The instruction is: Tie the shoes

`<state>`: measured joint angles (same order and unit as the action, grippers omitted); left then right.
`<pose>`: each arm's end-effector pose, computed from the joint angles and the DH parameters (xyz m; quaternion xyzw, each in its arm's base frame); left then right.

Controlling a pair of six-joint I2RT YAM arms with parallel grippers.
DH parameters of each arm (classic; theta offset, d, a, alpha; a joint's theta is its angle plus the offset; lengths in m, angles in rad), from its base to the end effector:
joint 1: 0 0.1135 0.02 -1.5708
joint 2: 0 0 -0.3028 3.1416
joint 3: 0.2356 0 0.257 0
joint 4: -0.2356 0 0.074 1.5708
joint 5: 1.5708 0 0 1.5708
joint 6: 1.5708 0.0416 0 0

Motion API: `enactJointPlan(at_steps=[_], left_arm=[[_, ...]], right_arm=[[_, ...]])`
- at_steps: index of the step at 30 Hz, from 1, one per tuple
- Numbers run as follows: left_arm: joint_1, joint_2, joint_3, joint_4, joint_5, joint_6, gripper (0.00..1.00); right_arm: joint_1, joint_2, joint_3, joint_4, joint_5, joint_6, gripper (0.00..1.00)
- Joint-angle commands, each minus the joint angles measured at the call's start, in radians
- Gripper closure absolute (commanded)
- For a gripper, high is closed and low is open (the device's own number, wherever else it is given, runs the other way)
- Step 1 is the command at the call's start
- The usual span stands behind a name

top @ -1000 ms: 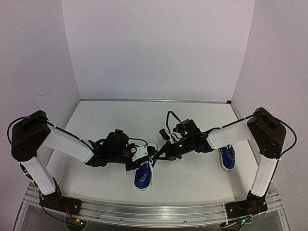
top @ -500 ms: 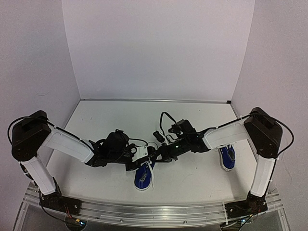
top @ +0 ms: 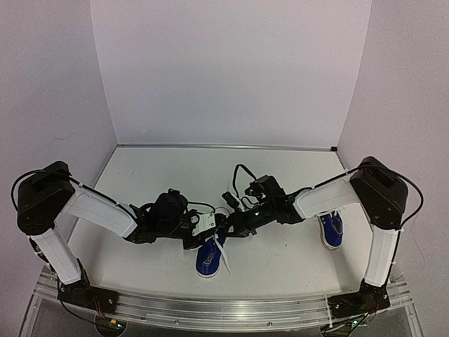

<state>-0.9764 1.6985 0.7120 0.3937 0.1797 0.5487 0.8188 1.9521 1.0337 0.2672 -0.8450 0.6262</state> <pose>0.1852 -0.2873 0.1743 0.6378 0.6066 -0.1767 0.4404 0.2593 0.3228 0.1708 -0.2597 0.7961 0.5433 0.0606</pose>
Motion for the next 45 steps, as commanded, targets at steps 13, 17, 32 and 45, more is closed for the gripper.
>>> enactJointPlan(at_steps=[13, 17, 32, 45], left_arm=[[-0.005, 0.008, -0.012, 0.122, 0.02, -0.058, 1.0], [-0.005, 0.005, -0.017, 0.139, 0.026, -0.068, 1.0], [-0.005, -0.109, -0.052, 0.007, -0.065, -0.013, 0.91], [0.054, -0.16, -0.058, -0.083, -0.088, -0.011, 0.68]], right_arm=[[0.001, 0.063, -0.045, 0.199, -0.02, 0.126, 0.89], [-0.001, 0.053, -0.051, 0.205, -0.01, 0.133, 1.0], [-0.028, -0.037, -0.122, 0.202, 0.041, 0.116, 1.0], [-0.028, -0.086, -0.12, 0.189, 0.05, 0.09, 1.0]])
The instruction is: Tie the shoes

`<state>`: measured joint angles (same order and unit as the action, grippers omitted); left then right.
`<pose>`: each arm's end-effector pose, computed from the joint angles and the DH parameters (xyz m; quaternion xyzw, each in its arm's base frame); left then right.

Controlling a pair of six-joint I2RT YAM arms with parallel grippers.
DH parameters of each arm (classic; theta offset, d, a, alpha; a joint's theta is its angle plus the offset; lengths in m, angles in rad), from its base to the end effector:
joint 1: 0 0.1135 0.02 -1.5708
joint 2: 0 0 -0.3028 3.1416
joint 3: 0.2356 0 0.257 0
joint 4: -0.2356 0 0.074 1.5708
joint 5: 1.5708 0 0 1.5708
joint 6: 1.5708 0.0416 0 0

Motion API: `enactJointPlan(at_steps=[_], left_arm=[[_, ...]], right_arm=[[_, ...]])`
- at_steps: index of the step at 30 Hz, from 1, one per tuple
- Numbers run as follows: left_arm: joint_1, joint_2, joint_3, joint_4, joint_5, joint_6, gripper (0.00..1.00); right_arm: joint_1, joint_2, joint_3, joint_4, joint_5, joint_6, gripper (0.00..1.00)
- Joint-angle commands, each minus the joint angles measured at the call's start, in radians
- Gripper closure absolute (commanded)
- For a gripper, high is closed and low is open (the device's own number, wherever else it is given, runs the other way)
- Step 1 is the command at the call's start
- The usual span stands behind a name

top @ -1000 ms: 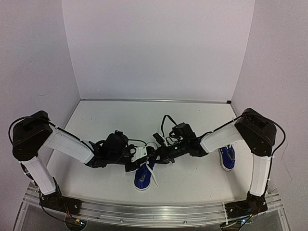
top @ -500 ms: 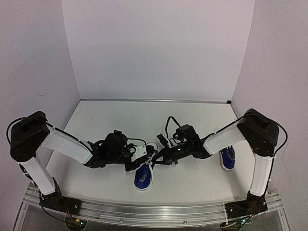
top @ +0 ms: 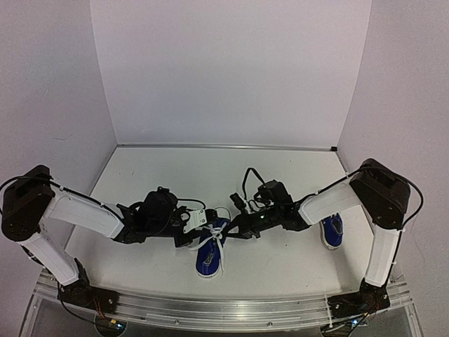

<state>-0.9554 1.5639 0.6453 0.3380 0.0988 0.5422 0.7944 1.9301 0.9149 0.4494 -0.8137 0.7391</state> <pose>0.1778 -0.2586 0.1908 0.6155 0.6278 -0.1399 0.4555 0.2558 0.3036 0.1613 -0.2128 0.7993 0.5566 0.0779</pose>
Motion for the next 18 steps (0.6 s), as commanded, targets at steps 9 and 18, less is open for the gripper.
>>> enactJointPlan(at_steps=[9, 18], left_arm=[[0.089, 0.035, 0.089, -0.101, 0.021, 0.048, 0.52], [0.115, 0.152, 0.22, -0.201, 0.084, 0.117, 0.37]], right_arm=[[-0.002, -0.067, 0.008, -0.036, 0.024, -0.046, 1.0], [-0.002, -0.07, 0.015, -0.047, 0.017, -0.055, 1.0]])
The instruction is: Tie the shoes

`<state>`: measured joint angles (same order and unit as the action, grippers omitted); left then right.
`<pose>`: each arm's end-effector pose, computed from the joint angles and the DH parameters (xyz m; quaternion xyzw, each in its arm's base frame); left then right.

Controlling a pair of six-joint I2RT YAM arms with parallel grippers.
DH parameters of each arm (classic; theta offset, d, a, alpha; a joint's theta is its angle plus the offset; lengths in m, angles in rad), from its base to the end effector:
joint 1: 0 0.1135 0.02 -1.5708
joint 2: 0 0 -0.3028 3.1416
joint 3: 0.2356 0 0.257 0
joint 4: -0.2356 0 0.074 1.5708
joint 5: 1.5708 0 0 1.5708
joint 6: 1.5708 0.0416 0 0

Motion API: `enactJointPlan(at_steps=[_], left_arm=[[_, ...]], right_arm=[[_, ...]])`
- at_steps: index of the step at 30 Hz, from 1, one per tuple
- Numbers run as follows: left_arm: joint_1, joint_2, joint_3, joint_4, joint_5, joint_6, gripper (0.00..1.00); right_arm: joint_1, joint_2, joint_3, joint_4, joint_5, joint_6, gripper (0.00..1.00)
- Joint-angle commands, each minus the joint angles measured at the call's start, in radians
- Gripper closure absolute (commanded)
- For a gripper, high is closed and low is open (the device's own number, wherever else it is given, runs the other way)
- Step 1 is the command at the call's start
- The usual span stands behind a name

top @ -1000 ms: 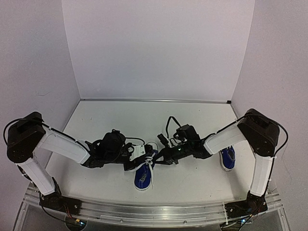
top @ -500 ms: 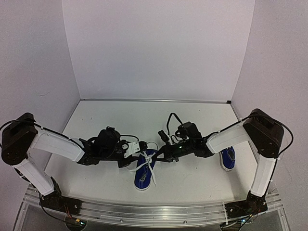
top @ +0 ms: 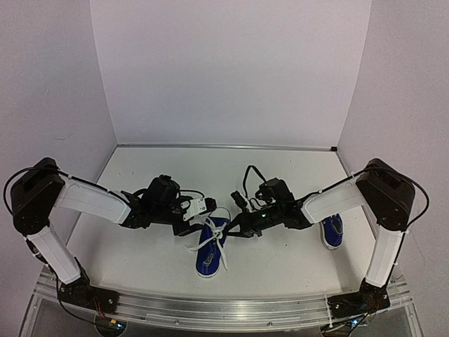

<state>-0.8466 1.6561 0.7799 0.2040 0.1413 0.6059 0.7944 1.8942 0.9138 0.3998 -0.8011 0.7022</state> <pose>0.2222 -0.2600 0.1899 0.6196 0.6514 -0.1151 0.4225 0.2529 0.3001 0.1699 -0.2224 0.8009 0.5491 0.0872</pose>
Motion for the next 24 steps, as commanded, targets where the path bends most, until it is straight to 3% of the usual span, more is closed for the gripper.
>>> enactJointPlan(at_steps=[1, 5, 13, 16, 24], left_arm=[[0.006, 0.076, 0.102, -0.079, 0.046, 0.062, 0.36], [0.006, 0.108, 0.146, -0.113, 0.078, 0.085, 0.43], [0.006, 0.05, 0.107, -0.153, 0.071, 0.072, 0.88], [0.006, 0.016, 0.076, -0.156, 0.057, 0.052, 0.99], [0.006, -0.03, 0.027, -0.177, 0.018, 0.018, 1.0]], right_arm=[[-0.002, -0.035, 0.016, 0.002, 0.004, -0.019, 1.0], [-0.003, -0.043, 0.014, -0.002, 0.009, -0.022, 1.0], [-0.002, -0.071, -0.012, -0.009, 0.036, -0.025, 1.0], [-0.002, -0.082, -0.029, -0.011, 0.049, -0.025, 1.0], [-0.001, -0.119, -0.071, -0.018, 0.069, -0.022, 1.0]])
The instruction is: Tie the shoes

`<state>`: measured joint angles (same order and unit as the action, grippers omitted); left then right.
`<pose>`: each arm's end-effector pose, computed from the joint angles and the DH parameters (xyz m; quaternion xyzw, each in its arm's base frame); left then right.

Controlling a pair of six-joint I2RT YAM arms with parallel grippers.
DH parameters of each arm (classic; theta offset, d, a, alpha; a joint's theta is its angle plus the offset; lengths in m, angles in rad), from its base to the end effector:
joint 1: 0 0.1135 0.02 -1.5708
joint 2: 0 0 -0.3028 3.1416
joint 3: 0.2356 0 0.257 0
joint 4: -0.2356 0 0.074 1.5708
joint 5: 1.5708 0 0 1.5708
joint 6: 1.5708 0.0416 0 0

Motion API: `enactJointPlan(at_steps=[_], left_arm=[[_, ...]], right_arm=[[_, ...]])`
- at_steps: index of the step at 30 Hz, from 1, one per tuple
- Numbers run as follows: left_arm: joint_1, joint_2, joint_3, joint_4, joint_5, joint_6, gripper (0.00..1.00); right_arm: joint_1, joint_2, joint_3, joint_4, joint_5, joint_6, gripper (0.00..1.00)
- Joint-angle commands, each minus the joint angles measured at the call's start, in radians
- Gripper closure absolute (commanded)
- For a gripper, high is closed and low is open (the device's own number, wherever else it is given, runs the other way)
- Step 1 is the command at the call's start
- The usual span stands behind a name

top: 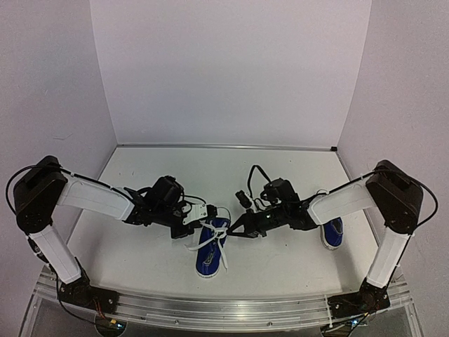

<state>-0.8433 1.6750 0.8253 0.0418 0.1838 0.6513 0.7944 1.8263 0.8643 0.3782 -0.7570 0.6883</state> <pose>0.2210 -0.2597 0.1835 0.6532 0.6547 -0.1203 0.3608 0.2428 0.2880 0.1783 -0.2182 0.8079 0.5373 0.1049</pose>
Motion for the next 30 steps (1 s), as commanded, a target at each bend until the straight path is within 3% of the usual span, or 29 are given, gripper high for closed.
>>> enactJointPlan(at_steps=[1, 19, 25, 27, 30], left_arm=[[0.003, -0.056, -0.023, -0.015, -0.028, -0.031, 1.0], [0.013, -0.103, -0.038, -0.098, -0.169, -0.044, 1.0], [0.016, -0.126, -0.038, -0.112, -0.138, -0.038, 1.0], [0.016, -0.13, -0.037, -0.114, -0.115, -0.041, 0.96], [0.017, -0.145, -0.039, -0.116, -0.108, -0.052, 0.74]], right_arm=[[-0.001, -0.055, -0.026, 0.003, 0.025, -0.008, 1.0], [-0.002, -0.064, -0.038, -0.034, 0.03, -0.031, 1.0], [-0.002, -0.052, -0.013, -0.042, 0.014, -0.041, 1.0], [0.0, -0.046, -0.002, -0.042, 0.005, -0.042, 1.0], [0.01, -0.038, 0.021, -0.043, -0.006, -0.046, 1.0]])
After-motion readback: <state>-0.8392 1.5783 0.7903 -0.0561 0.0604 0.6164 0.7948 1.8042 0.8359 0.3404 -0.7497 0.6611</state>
